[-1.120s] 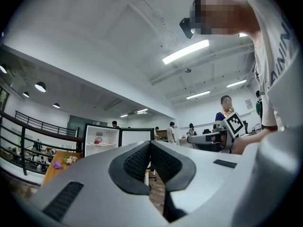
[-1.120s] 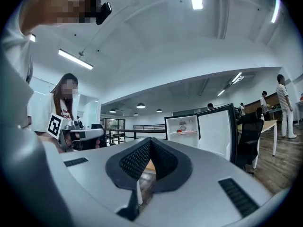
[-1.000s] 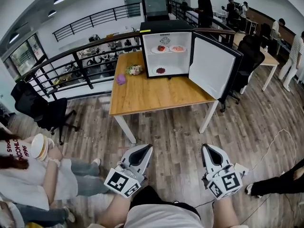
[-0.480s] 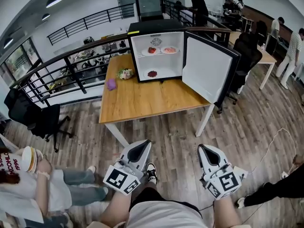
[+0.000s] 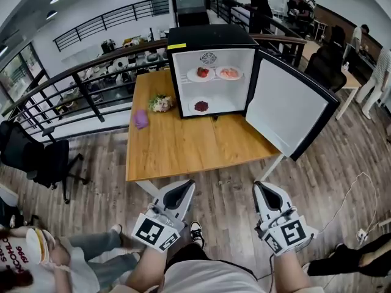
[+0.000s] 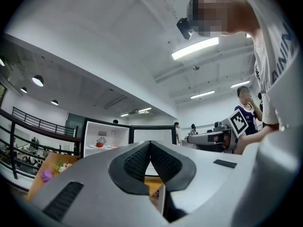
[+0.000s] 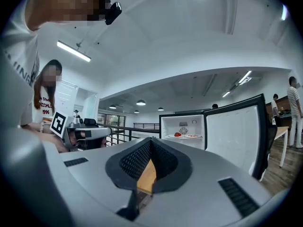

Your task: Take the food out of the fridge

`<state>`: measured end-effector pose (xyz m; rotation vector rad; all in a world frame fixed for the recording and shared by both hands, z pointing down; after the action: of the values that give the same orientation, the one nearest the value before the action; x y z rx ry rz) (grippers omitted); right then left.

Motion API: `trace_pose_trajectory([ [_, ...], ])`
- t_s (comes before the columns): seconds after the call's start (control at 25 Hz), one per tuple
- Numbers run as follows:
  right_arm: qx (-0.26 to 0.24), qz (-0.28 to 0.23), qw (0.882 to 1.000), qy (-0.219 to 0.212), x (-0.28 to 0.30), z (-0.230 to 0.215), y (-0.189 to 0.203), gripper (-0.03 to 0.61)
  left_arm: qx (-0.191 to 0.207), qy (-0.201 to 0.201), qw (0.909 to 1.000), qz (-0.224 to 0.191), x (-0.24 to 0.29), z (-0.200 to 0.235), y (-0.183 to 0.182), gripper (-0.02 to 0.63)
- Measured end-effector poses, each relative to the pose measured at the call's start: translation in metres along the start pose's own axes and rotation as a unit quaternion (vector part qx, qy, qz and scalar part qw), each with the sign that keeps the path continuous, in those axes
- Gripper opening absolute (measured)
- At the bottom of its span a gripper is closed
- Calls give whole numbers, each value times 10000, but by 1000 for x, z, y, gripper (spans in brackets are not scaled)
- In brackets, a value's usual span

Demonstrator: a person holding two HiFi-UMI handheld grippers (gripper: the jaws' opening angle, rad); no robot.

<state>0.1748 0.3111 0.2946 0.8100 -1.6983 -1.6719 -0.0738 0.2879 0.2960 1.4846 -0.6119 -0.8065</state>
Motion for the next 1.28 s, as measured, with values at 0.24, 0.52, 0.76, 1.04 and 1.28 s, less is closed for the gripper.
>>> trace_pose_trajectory([
  [0.24,-86,126,9999,-68,112,-23,-9,18,-9,-247,9997,25,33,106,2,8],
  [0.52,121,269,9995,-56,195,-48,-2,18,-108,-242,9996,121,71,180,9,8],
  [0.76,199,308,9993,-86,230,-76,-1,18,-179,-101,9996,196,105,199,17,8],
  [1.04,239,171,9993,-235,251,-133,1,18,-165,-287,9994,133,153,200,16,8],
  [1.28,407,75,9987,-307,249,-203,3,18,-22,-545,9983,199,211,177,19,8],
])
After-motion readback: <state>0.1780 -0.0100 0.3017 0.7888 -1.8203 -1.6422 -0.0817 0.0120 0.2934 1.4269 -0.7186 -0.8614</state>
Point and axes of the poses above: the fingertips, and each gripper's own axes: x forward along the fingers, z to its left, y out of its underside, the point moved 7 cm from there along -x, backward along the fingers, and after that the axes turned 6 degrees about -y, right-handed, at the moved point
